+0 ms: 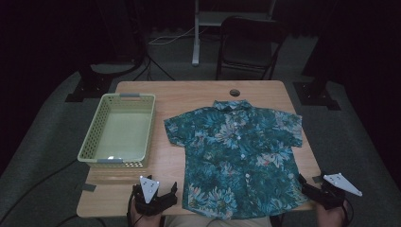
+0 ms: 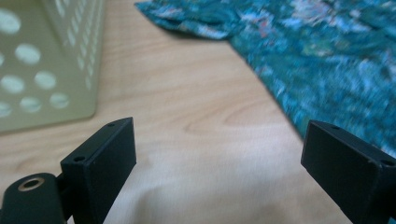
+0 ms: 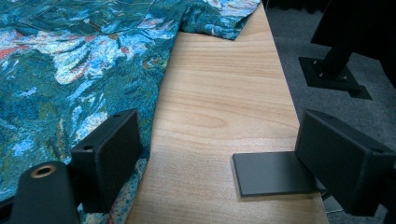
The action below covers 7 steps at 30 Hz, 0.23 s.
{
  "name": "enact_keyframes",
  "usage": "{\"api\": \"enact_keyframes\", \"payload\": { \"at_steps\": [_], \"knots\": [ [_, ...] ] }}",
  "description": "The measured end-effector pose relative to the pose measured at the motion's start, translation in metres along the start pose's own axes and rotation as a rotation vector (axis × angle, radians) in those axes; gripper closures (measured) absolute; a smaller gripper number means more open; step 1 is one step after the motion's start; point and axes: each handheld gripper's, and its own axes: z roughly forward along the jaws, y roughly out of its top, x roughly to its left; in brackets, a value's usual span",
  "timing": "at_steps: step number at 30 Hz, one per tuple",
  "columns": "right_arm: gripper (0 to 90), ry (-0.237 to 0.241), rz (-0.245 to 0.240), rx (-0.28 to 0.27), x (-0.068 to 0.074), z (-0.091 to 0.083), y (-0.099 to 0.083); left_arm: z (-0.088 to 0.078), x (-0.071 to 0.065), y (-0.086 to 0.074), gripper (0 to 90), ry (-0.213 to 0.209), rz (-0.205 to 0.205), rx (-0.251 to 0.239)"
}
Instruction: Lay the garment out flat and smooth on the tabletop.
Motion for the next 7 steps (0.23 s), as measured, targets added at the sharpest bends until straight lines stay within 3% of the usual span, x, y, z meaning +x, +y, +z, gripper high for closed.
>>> {"api": "enact_keyframes", "payload": {
  "at_steps": [2, 3, 7],
  "knots": [
    [13.4, 0.0, 0.0, 0.0, 0.0, 0.0, 0.0, -0.0003, -0.0014, -0.0056, 11.0, 0.012, -0.001, -0.005],
    [13.4, 0.0, 0.0, 0.0, 0.0, 0.0, 0.0, 0.0014, -0.0013, -0.0095, 11.0, 0.007, -0.003, 0.016],
    [13.4, 0.0, 0.0, 0.002, -0.0001, 0.0001, 0.0002, 0.002, -0.0029, -0.0097, 11.0, 0.015, 0.013, 0.016]
  ]
}}
